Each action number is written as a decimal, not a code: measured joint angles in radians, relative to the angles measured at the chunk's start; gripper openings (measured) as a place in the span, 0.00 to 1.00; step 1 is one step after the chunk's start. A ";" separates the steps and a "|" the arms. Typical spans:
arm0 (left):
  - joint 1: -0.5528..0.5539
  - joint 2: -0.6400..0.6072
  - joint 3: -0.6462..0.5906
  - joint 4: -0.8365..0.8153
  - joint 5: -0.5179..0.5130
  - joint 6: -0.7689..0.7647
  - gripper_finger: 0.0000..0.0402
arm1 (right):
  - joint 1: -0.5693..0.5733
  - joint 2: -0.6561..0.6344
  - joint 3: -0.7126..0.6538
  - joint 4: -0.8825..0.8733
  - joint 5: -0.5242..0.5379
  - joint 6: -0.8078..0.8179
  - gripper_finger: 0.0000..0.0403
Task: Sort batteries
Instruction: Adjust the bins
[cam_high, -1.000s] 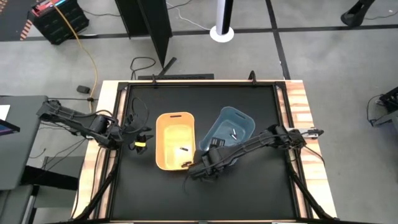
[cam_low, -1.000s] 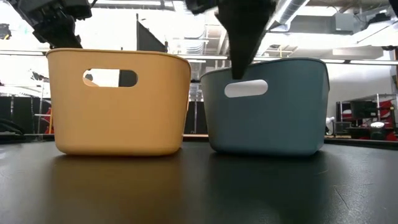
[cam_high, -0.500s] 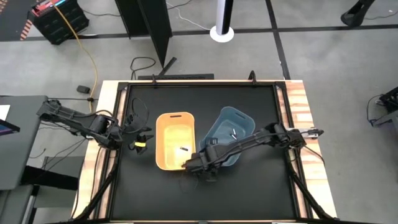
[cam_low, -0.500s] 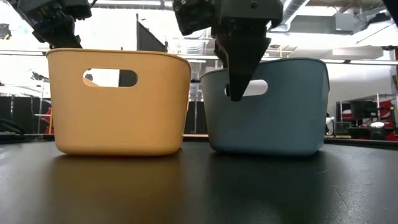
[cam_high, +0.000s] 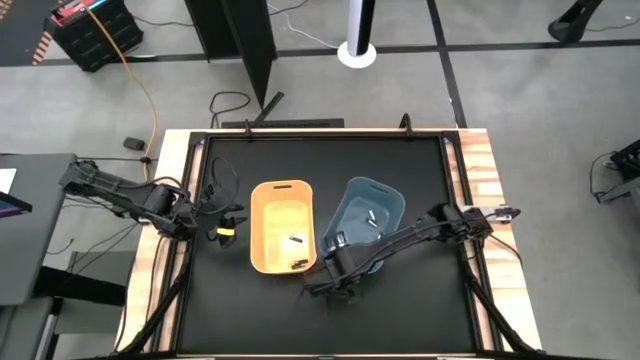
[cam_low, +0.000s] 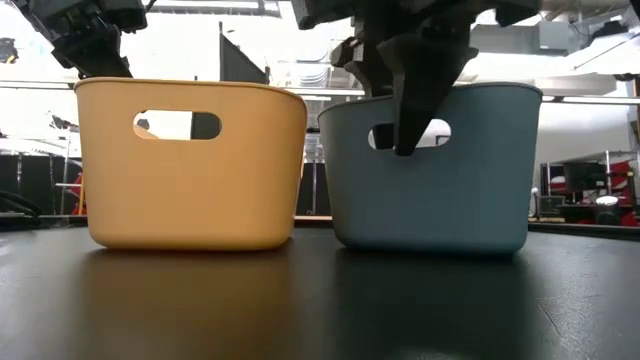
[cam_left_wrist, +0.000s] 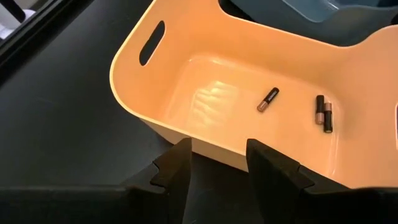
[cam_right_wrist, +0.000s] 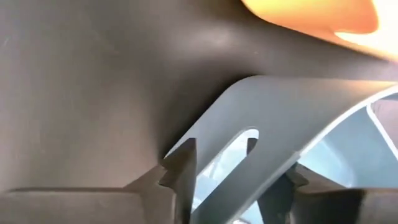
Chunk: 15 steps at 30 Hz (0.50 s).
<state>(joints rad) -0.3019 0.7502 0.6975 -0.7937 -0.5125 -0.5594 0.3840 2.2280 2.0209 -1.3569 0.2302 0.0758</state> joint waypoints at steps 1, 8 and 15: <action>0.000 0.000 0.000 0.000 0.000 -0.003 0.37 | 0.008 0.000 0.000 0.000 0.000 -0.028 0.37; 0.000 0.000 0.000 0.000 0.002 -0.021 0.37 | 0.052 0.001 0.000 -0.051 0.010 -0.188 0.30; 0.000 0.000 0.000 -0.001 0.001 -0.040 0.37 | 0.053 0.002 0.000 -0.092 0.064 -0.233 0.30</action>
<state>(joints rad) -0.3019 0.7506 0.6975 -0.7944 -0.5114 -0.5995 0.4369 2.2295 2.0212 -1.4490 0.2939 -0.1576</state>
